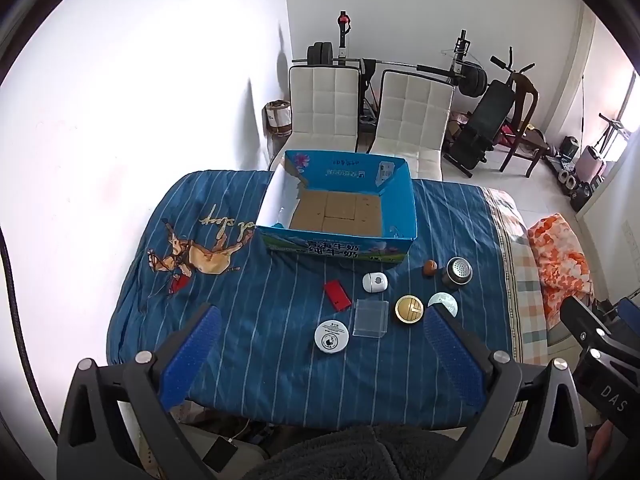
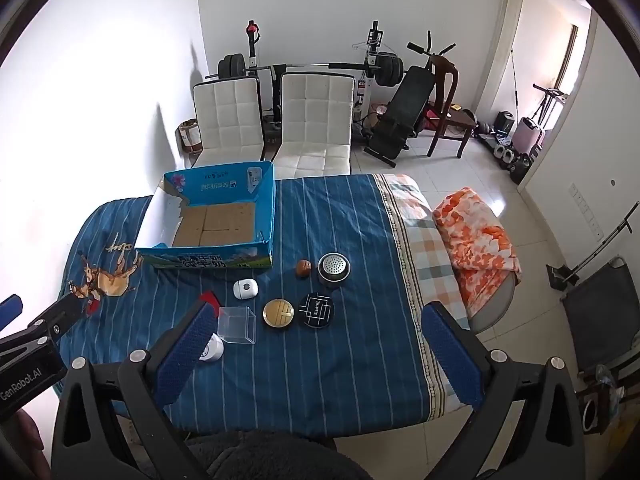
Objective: Organize rigid objects
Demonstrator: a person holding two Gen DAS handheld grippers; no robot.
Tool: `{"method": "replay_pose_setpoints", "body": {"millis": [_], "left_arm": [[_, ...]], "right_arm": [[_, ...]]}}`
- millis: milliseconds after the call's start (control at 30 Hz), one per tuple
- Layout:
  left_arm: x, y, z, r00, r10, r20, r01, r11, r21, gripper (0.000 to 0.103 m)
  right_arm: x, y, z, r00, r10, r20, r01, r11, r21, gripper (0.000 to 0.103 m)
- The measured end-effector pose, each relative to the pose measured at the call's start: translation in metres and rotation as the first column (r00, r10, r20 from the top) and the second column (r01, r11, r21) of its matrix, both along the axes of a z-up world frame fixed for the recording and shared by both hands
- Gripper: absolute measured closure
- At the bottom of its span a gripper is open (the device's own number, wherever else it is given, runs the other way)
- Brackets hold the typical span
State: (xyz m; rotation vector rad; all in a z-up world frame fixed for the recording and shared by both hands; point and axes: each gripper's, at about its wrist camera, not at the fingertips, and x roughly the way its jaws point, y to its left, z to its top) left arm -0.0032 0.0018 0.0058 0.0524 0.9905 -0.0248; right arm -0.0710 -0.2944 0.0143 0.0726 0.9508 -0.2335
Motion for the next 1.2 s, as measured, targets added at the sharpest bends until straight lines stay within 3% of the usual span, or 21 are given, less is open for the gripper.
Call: {"method": "replay_pose_setpoints", "body": {"millis": [1200], "left_arm": [[-0.011,-0.003,0.019,0.997,0.002,0.074,-0.001,1.0,-0.003,0.0]], "right_arm": [[-0.013,-0.004,0.022,0.998,-0.021,0.053,0.023,0.999,-0.03,0.0]]}}
